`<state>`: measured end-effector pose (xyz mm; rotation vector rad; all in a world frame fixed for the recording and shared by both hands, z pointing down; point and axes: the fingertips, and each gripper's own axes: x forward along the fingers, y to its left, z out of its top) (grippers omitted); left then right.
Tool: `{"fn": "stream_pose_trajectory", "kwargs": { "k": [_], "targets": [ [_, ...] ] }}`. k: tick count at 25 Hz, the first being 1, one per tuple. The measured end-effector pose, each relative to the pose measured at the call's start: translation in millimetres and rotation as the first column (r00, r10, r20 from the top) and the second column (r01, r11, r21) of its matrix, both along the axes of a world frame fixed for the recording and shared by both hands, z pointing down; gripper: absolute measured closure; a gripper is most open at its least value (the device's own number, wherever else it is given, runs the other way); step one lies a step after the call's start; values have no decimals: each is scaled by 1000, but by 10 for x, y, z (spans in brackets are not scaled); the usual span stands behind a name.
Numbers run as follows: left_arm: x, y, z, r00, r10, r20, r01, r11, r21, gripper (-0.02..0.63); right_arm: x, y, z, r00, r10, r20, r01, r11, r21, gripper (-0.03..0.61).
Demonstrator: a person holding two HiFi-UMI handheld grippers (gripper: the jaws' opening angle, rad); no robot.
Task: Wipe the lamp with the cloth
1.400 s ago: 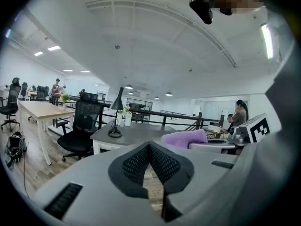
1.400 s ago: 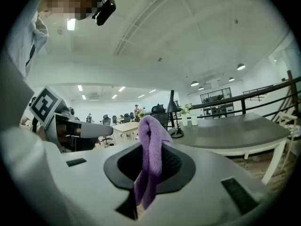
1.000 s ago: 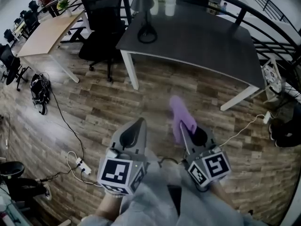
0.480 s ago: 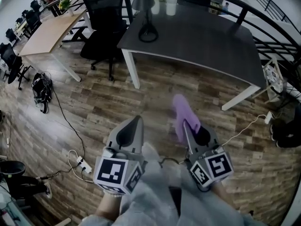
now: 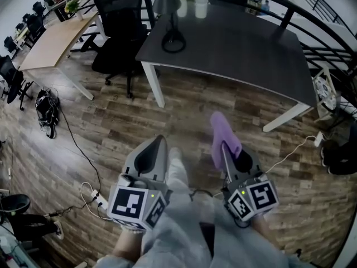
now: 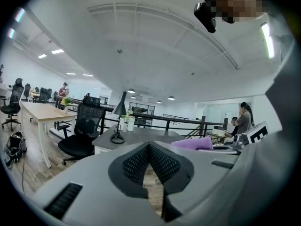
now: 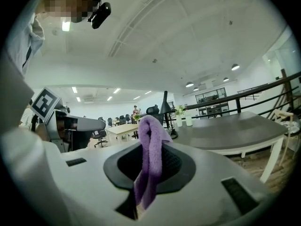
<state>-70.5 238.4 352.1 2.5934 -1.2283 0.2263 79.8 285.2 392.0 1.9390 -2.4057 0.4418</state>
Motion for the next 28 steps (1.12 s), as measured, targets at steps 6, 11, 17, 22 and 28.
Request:
{"fn": "stream_pose_trajectory", "kwargs": {
  "k": [6, 11, 17, 22, 28],
  "targets": [
    [71, -435, 11, 999, 35, 30, -34, 999, -20, 614, 47, -468, -65, 1000, 16, 5, -16, 1000, 17, 528],
    [107, -919, -94, 999, 31, 19, -32, 999, 7, 614, 51, -959, -121, 1000, 1, -1, -1, 1000, 19, 528],
    [78, -1560, -183, 1000, 28, 14, -28, 999, 16, 614, 10, -1618, -217, 1000, -8, 6, 8, 1000, 28, 528],
    [113, -2072, -247, 999, 47, 17, -47, 999, 15, 614, 67, -2099, -299, 1000, 13, -6, -13, 999, 39, 528],
    [147, -2608, -356, 998, 66, 16, -66, 997, 26, 614, 167, -2587, -383, 999, 52, -11, -52, 997, 48, 528]
  ]
}}
